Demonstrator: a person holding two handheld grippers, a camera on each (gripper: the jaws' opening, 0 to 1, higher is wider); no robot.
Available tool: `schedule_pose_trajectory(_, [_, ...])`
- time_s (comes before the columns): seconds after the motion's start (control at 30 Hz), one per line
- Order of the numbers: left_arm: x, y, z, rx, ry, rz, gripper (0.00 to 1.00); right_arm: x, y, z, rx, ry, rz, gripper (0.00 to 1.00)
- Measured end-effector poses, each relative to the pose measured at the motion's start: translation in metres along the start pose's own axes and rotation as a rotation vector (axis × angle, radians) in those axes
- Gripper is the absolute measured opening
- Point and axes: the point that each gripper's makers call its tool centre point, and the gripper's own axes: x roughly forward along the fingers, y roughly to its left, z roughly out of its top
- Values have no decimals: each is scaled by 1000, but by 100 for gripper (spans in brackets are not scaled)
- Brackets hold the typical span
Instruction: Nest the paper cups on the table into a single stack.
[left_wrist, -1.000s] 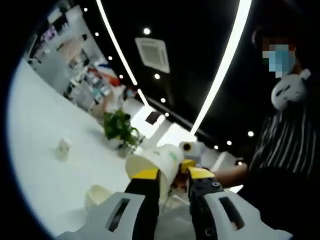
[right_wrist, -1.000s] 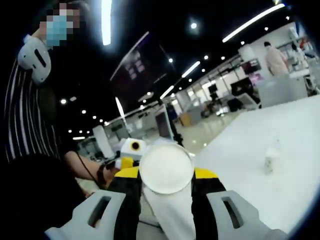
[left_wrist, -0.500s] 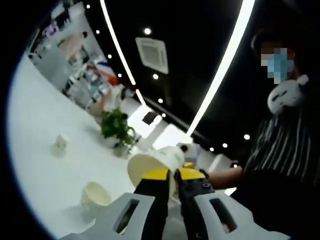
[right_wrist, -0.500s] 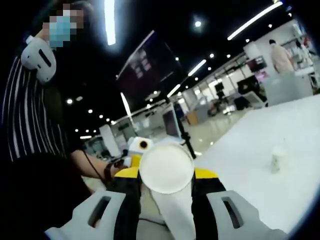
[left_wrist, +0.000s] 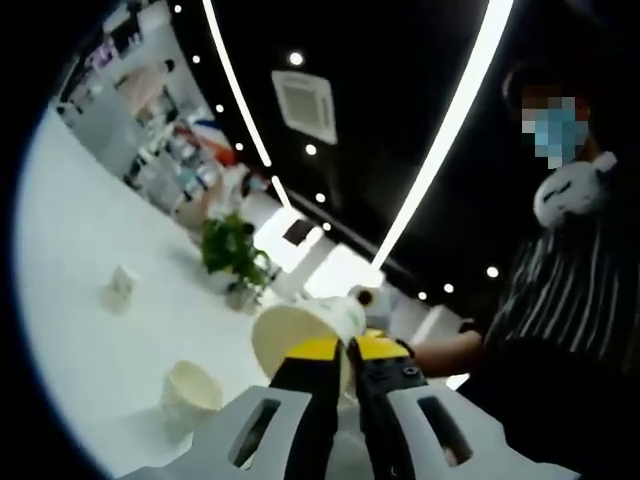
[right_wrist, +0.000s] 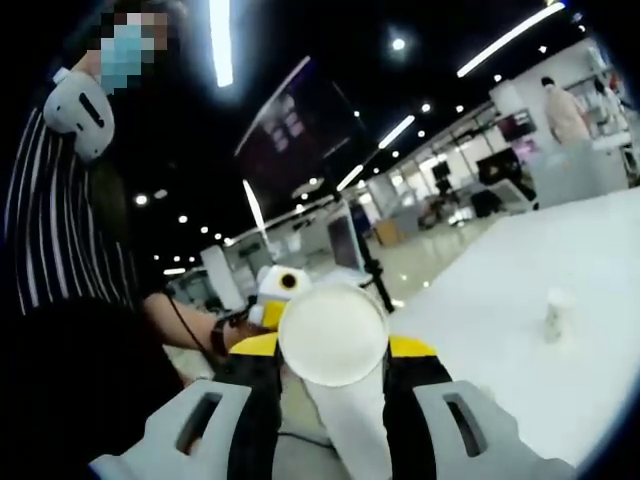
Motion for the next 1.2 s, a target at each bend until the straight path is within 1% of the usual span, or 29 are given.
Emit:
schedule_pose_trajectory(0.17, [1, -1, 1, 26, 16, 4, 2, -1, -2, -2, 5, 2, -7, 35])
schedule_pose_trajectory(0.3, [1, 0, 1, 20, 24, 5, 1, -3, -5, 1, 14, -16, -16, 35])
schedule_pose_trajectory(0.47, [1, 2, 1, 22, 34, 9, 1, -4, -7, 2, 12, -21, -20, 36])
schedule_pose_trajectory(0.6, [2, 4, 3, 25, 36, 17, 0, -5, -8, 2, 26, -26, -20, 40])
schedule_pose_trajectory(0.77, [3, 4, 7, 31, 29, 22, 0, -7, -11, 2, 23, -25, -30, 40])
schedule_pose_trajectory(0.93, [3, 7, 10, 37, 37, 29, 0, -14, -16, 4, 25, -35, -44, 42])
schedule_pose_trajectory(1.03, [3, 8, 11, 39, 45, 32, 0, -21, -22, 4, 11, -30, -71, 43])
schedule_pose_trajectory(1.1, [2, 10, 13, 43, 53, 32, 0, -30, -30, 5, 14, -39, -101, 43])
schedule_pose_trajectory(1.2, [2, 12, 14, 57, 67, 40, 0, -43, -41, 2, 12, -39, -151, 48])
